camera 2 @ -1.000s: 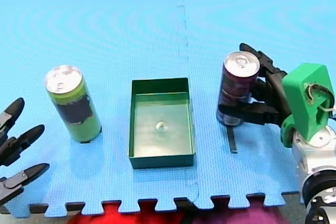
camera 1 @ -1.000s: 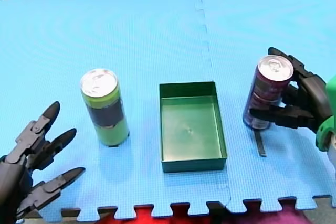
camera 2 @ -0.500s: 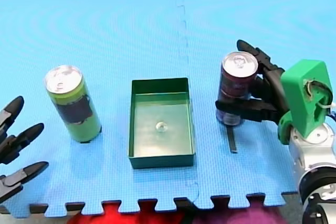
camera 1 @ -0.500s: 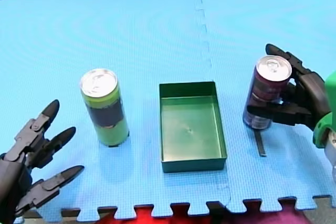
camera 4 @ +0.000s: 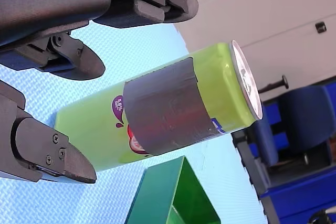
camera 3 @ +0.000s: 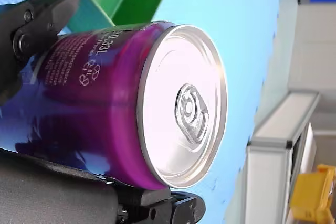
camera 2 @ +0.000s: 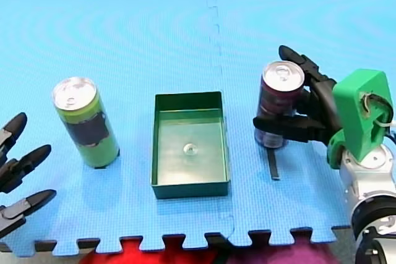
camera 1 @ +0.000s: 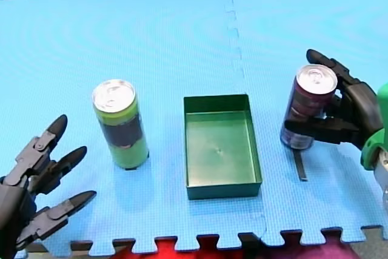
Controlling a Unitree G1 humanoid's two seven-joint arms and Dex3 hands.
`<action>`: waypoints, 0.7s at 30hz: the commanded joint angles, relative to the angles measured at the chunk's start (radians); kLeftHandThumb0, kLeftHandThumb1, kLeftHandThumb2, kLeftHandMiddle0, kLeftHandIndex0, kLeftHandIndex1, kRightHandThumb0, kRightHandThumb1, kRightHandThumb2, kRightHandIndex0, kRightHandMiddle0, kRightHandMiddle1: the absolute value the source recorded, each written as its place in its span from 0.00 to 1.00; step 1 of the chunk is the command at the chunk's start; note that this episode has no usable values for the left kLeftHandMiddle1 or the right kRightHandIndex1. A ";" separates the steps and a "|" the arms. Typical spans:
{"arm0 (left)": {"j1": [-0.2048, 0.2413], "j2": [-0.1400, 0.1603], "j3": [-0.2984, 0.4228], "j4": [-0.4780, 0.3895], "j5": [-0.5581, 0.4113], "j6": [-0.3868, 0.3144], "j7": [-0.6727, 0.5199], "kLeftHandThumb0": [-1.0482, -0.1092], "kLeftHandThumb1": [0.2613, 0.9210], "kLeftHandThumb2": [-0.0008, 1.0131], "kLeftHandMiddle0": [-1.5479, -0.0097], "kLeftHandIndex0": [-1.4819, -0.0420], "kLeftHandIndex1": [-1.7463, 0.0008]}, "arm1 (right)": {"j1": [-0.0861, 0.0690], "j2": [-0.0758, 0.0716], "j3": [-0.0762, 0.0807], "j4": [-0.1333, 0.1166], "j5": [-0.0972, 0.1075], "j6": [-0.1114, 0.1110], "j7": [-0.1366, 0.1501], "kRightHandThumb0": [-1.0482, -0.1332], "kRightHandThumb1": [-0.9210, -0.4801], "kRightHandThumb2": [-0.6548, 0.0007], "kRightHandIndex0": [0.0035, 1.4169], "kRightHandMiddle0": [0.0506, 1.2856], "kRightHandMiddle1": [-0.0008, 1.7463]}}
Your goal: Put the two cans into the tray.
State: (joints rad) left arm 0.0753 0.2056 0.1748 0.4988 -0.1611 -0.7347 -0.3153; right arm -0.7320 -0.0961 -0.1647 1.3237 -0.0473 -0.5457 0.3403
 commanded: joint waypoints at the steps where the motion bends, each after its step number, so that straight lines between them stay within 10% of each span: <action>1: 0.001 0.005 0.003 -0.005 0.003 0.005 0.005 0.00 0.88 0.00 0.68 0.86 1.00 | 0.003 -0.008 0.037 -0.005 -0.048 -0.036 -0.089 0.50 0.55 1.00 0.49 0.68 0.29; 3: 0.001 0.004 0.003 -0.004 0.004 0.005 0.006 0.00 0.88 0.00 0.68 0.86 1.00 | 0.004 -0.007 0.061 -0.006 -0.084 -0.044 -0.161 0.52 0.53 1.00 0.46 0.47 0.75; 5: 0.001 0.004 0.003 -0.004 0.006 0.003 0.008 0.00 0.88 0.00 0.68 0.86 1.00 | 0.004 0.001 0.065 -0.006 -0.092 -0.046 -0.201 0.52 0.50 0.99 0.50 0.35 0.95; 12: 0.004 0.005 0.004 0.000 0.013 -0.003 0.016 0.00 0.89 0.00 0.68 0.86 1.00 | 0.007 0.011 0.083 -0.005 -0.121 -0.062 -0.329 0.57 0.41 0.97 0.59 0.39 1.00; 21: -0.004 0.000 0.006 0.022 0.005 -0.020 0.009 0.00 0.88 0.00 0.68 0.86 1.00 | 0.013 0.016 0.084 0.003 -0.128 -0.108 -0.383 0.75 0.23 0.96 0.62 0.40 1.00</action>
State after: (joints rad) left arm 0.0736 0.2044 0.1763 0.5160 -0.1519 -0.7475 -0.3061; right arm -0.7156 -0.0763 -0.0772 1.3274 -0.1794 -0.6423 -0.0289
